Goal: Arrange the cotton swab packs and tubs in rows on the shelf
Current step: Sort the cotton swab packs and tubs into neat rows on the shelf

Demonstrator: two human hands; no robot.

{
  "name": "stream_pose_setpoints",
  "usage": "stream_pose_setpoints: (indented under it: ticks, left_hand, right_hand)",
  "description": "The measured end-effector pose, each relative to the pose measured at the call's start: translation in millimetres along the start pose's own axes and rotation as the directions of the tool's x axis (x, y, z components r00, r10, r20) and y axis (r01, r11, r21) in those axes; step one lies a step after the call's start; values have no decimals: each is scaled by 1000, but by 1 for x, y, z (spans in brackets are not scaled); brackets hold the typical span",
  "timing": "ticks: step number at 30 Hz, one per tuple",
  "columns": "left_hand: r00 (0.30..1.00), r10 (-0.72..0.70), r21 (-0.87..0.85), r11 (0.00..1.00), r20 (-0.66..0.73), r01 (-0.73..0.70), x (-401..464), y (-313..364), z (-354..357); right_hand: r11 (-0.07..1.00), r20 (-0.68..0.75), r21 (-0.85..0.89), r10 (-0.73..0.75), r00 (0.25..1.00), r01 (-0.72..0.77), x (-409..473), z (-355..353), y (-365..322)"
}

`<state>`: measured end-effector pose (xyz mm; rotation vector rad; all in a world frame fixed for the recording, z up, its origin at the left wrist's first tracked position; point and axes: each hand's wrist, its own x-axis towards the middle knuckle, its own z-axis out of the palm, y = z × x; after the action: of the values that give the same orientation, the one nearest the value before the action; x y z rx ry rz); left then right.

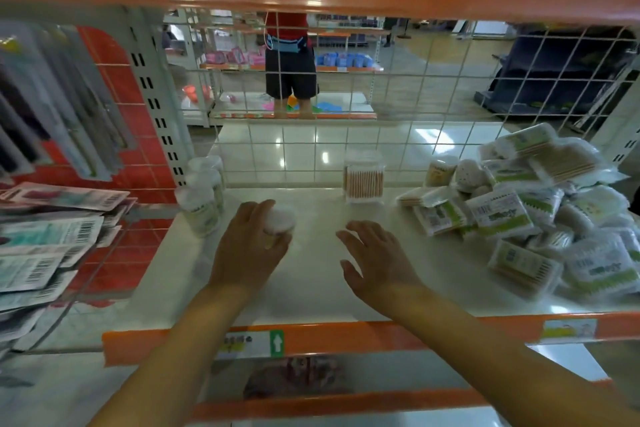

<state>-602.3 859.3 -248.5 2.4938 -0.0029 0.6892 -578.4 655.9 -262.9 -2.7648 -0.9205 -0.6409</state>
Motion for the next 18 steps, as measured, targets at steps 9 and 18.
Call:
stream_pose_setpoints:
  ticks: [9,18]
  left_hand:
    - [977,-213,-59,975,-9,212,-20,-54,-30]
    - [974,-208,-156,969,-88,193,-20,-100,-42]
  right_hand:
    - [996,123,67,51,991,-60,8,16,-25]
    - [994,124,80,66,990,-77,13,33,-40]
